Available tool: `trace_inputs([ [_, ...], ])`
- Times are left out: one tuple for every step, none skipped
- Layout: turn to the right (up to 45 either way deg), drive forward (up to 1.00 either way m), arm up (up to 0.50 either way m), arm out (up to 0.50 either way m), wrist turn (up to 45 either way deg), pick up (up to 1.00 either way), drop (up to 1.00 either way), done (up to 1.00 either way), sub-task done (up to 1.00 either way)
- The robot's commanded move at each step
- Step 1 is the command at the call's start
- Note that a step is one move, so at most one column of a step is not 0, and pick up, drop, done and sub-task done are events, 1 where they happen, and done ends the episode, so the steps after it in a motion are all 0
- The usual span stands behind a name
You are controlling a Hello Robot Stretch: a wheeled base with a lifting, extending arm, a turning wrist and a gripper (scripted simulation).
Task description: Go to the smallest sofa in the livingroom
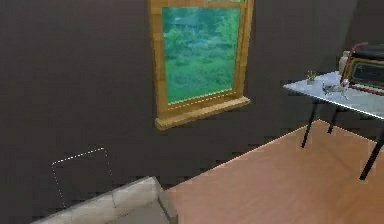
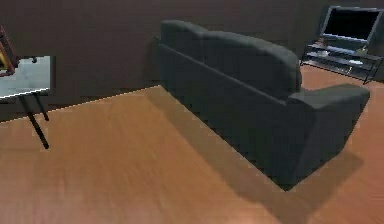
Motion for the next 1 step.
trace_inputs([
  [0.0, 0.10, 0.00, 0.00, 0.0, 0.00, 0.00, 0.00, 0.00],
])
